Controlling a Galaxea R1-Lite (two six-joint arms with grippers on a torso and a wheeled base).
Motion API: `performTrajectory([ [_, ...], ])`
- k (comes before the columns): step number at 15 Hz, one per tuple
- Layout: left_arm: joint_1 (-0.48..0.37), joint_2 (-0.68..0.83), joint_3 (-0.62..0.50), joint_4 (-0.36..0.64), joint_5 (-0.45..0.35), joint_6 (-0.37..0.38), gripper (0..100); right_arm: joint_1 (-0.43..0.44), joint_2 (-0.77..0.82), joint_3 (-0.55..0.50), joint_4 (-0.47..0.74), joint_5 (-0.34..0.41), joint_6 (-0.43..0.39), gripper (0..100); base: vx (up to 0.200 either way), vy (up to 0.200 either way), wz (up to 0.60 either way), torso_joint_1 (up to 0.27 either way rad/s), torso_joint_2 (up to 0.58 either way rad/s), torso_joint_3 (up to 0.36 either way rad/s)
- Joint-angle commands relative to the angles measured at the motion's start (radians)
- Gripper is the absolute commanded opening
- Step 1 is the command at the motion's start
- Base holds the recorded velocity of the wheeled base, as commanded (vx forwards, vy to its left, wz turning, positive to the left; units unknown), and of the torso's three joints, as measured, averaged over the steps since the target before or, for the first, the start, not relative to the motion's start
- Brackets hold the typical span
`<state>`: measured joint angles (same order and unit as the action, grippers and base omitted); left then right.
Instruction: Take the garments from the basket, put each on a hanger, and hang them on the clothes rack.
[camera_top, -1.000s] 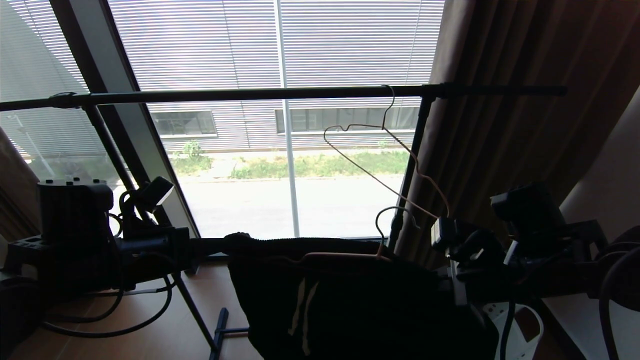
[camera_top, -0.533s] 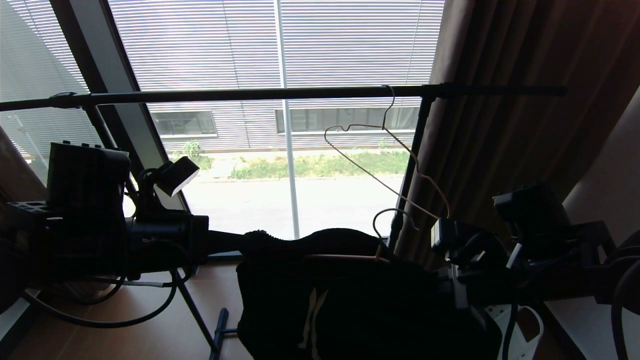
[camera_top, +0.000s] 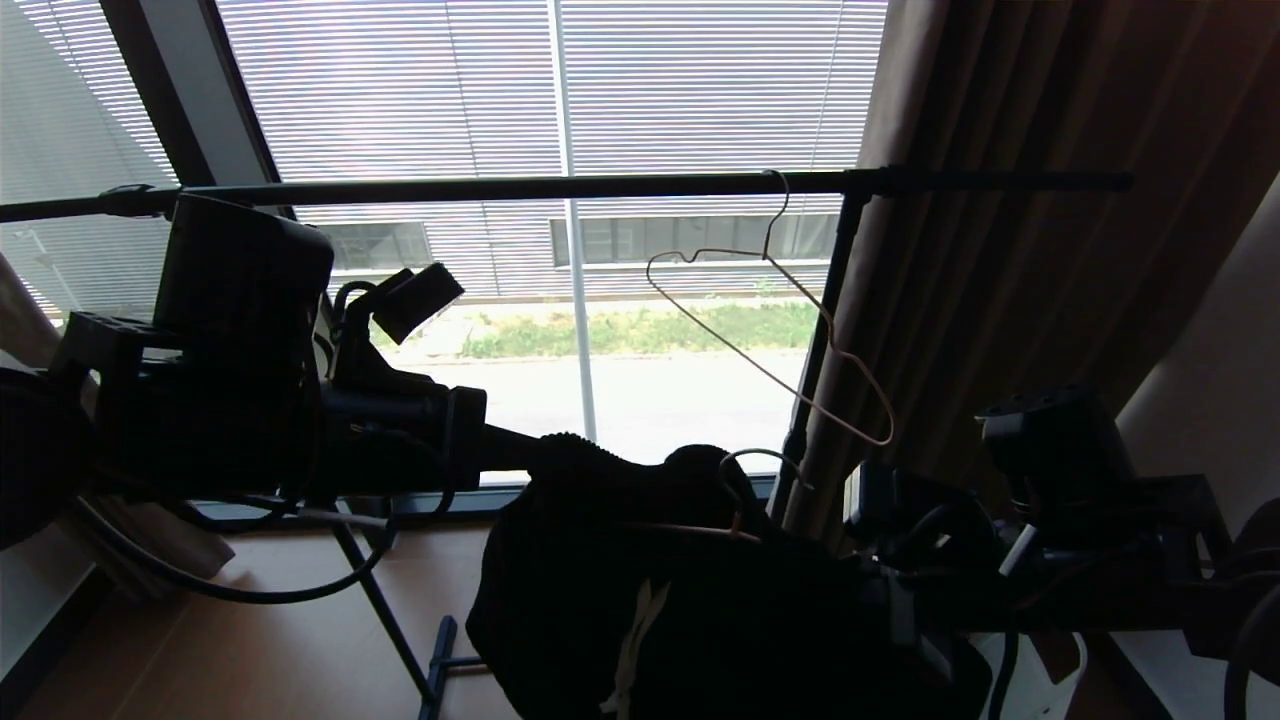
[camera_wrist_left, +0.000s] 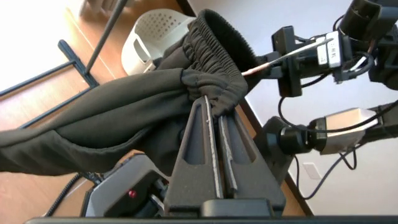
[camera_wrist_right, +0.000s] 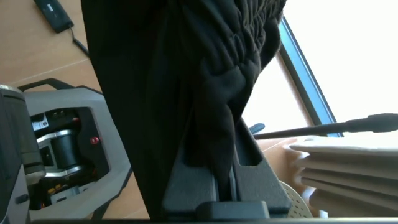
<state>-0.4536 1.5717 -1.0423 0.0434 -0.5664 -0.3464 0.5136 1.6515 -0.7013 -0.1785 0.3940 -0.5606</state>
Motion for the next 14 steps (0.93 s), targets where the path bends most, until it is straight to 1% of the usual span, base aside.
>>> performTrajectory([
  [1, -0.033, 0.048, -0.059, 0.03, 0.02, 0.0, 0, 0.019, -0.002, 0.006, -0.001, -0.007, -0.001, 0, 0.0, 0.0, 0.0, 0.0, 0.0, 0.0],
  [2, -0.043, 0.065, -0.096, 0.044, 0.033, 0.001, 0, 0.032, -0.002, 0.006, -0.002, -0.018, 0.008, 0, 0.0, 0.0, 0.0, 0.0, 0.0, 0.0],
  [3, -0.051, 0.073, -0.108, 0.046, 0.034, 0.012, 0, 0.043, -0.002, 0.006, -0.004, -0.023, 0.021, 0, 0.0, 0.0, 0.0, 0.0, 0.0, 0.0],
  [5, -0.071, 0.082, -0.114, 0.061, 0.049, 0.035, 0, 0.052, -0.015, 0.006, -0.016, -0.024, 0.047, 0, 0.0, 0.0, 0.0, 0.0, 0.0, 0.0],
  [7, -0.086, 0.097, -0.127, 0.073, 0.083, 0.037, 0, 0.054, -0.027, 0.009, -0.018, -0.023, 0.051, 0, 0.0, 0.0, 0.0, 0.0, 0.0, 0.0],
  [8, -0.086, 0.1, -0.128, 0.073, 0.086, 0.043, 0, 0.054, -0.033, 0.013, -0.019, -0.021, 0.053, 0, 0.0, 0.0, 0.0, 0.0, 0.0, 0.0],
  [9, -0.088, 0.099, -0.128, 0.075, 0.091, 0.063, 0, 0.052, -0.036, 0.016, -0.036, -0.018, 0.056, 0, 0.0, 0.0, 0.0, 0.0, 0.0, 0.0],
  [10, -0.091, 0.1, -0.127, 0.079, 0.115, 0.079, 0, 0.054, -0.036, 0.025, -0.061, -0.017, 0.067, 0, 0.0, 0.0, 0.0, 0.0, 0.0, 0.0],
  [11, -0.092, 0.1, -0.127, 0.079, 0.122, 0.083, 0, 0.054, -0.036, 0.026, -0.065, -0.017, 0.07, 0, 0.0, 0.0, 0.0, 0.0, 0.0, 0.0],
  [12, -0.109, 0.102, -0.125, 0.081, 0.174, 0.11, 0, 0.071, -0.033, 0.052, -0.131, -0.017, 0.091, 0, 0.0, 0.0, 0.0, 0.0, 0.0, 0.0],
  [14, -0.122, 0.1, -0.127, 0.081, 0.184, 0.122, 0, 0.088, -0.033, 0.077, -0.187, -0.017, 0.128, 0, 0.0, 0.0, 0.0, 0.0, 0.0, 0.0],
])
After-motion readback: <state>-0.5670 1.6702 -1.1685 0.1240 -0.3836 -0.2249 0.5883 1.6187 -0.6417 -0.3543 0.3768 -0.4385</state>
